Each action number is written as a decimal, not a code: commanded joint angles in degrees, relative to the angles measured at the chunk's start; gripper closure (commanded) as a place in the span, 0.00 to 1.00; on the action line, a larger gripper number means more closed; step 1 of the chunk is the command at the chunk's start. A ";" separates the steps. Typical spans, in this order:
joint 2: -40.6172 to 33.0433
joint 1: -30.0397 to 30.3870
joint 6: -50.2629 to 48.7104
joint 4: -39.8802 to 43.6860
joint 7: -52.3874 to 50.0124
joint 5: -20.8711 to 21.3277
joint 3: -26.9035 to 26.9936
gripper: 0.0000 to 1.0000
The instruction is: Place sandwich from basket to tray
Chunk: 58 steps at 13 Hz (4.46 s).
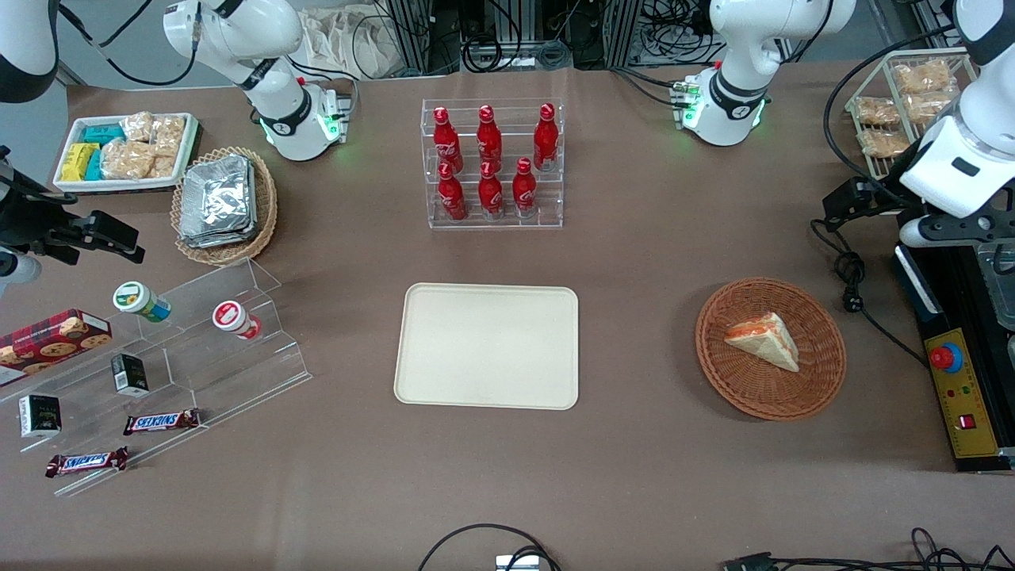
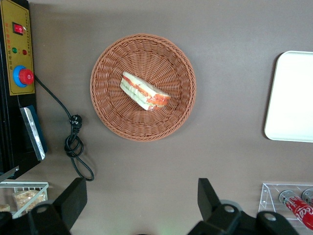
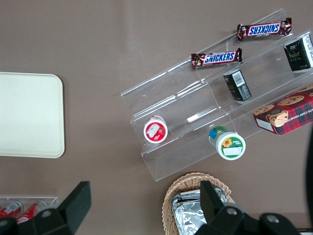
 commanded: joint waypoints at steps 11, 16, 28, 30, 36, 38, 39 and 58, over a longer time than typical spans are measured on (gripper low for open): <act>6.34 3.17 10.18 -5.70 -35.84 -0.44 -2.94 0.00; 7.57 4.57 31.96 -22.56 -43.90 -0.35 -2.32 0.00; 20.32 5.02 58.29 -31.12 -49.97 -0.01 -2.32 0.35; 20.23 4.93 58.20 -31.03 -48.92 0.08 -2.41 1.00; 16.82 4.76 47.98 -28.50 -40.08 3.23 -2.59 1.00; 13.75 4.67 40.75 -26.13 -34.18 5.09 -2.94 1.00; 12.51 4.58 35.49 -23.41 -30.58 5.09 -3.03 1.00; 32.07 -14.39 19.59 12.65 -32.56 13.08 -22.28 1.00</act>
